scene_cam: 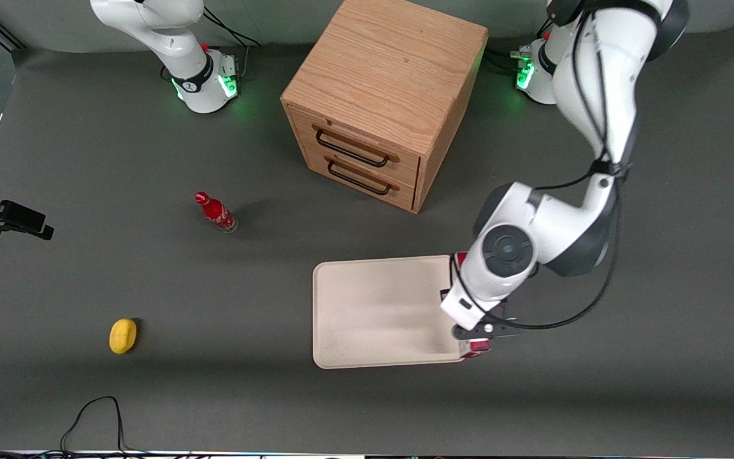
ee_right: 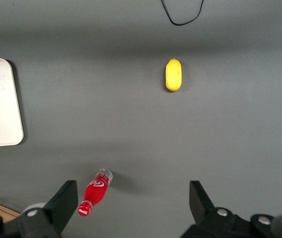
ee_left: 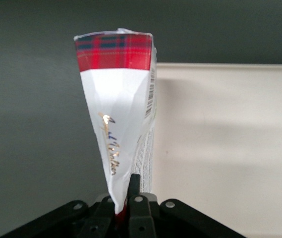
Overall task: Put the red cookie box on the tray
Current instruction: 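Carry the box over the white tray and lower it onto the tray, then open the left gripper and raise it away from the tray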
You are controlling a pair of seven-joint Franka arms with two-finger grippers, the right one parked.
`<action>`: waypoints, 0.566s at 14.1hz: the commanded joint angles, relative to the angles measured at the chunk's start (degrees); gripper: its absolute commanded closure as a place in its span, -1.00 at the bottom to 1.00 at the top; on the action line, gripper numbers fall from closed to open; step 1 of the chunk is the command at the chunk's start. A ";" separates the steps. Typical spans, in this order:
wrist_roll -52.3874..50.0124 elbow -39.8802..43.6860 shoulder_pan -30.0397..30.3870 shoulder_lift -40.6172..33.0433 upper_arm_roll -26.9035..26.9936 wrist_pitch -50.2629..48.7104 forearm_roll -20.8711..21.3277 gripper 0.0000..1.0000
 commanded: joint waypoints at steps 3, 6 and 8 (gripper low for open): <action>-1.08 -2.82 -0.95 1.37 0.58 4.08 1.01 1.00; -0.82 -2.99 -1.21 1.46 0.58 3.64 1.18 -0.41; -0.20 -3.35 -1.21 1.37 0.58 4.08 1.45 -1.00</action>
